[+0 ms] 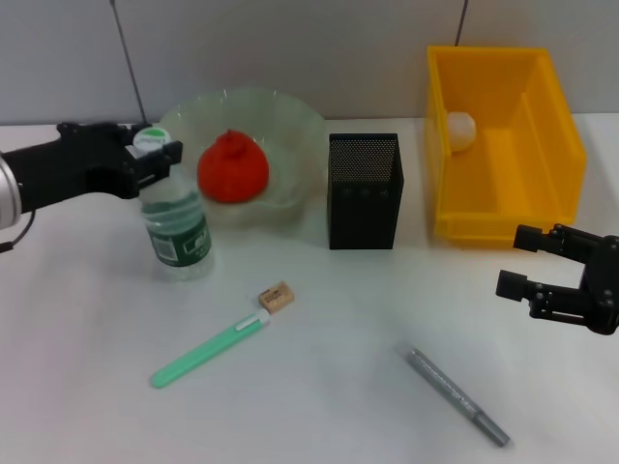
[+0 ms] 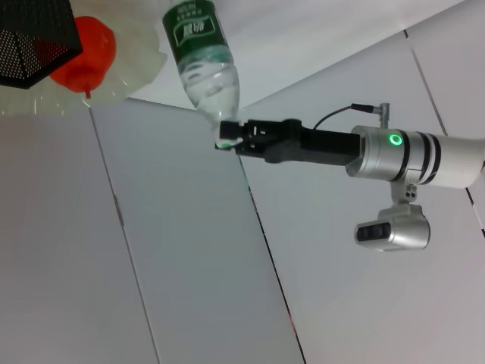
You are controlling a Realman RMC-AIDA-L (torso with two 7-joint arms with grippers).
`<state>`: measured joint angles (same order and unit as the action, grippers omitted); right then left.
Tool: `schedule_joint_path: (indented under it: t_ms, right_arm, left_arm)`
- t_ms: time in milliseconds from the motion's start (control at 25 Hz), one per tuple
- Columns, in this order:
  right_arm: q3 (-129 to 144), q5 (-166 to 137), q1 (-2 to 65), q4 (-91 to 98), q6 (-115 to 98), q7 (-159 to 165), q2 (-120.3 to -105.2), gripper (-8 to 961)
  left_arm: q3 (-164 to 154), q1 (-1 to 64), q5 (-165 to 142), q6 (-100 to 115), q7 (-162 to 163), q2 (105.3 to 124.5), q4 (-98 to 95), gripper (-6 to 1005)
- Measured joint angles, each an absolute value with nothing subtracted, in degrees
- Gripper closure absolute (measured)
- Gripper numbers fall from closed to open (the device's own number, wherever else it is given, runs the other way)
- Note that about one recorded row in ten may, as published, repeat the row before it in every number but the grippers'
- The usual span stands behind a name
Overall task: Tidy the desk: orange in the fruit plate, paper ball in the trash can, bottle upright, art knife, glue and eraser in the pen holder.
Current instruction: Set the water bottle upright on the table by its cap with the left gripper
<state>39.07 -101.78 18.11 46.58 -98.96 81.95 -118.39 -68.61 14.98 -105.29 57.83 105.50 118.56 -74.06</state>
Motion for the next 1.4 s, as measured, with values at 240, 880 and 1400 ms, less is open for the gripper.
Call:
schedule_joint_path:
  t_ms: [240, 880, 1400]
  right_arm:
    - [39.17, -101.78, 18.11, 46.5, -98.92, 81.91, -118.41, 123]
    - [39.32, -101.77, 18.19, 46.33, -98.87, 81.91, -118.45, 123]
    - [39.38, -101.77, 18.19, 46.4, -99.2, 82.06, -118.38, 123]
  left_arm:
    - [-67.0, 14.41, -103.2, 58.1, 103.86, 118.56, -72.2, 467]
    - [-66.5, 13.73, -98.39, 60.0, 98.12, 118.46, -69.52, 441]
    - [-65.41, 13.41, -96.9, 60.32, 97.88, 118.51, -68.61, 316]
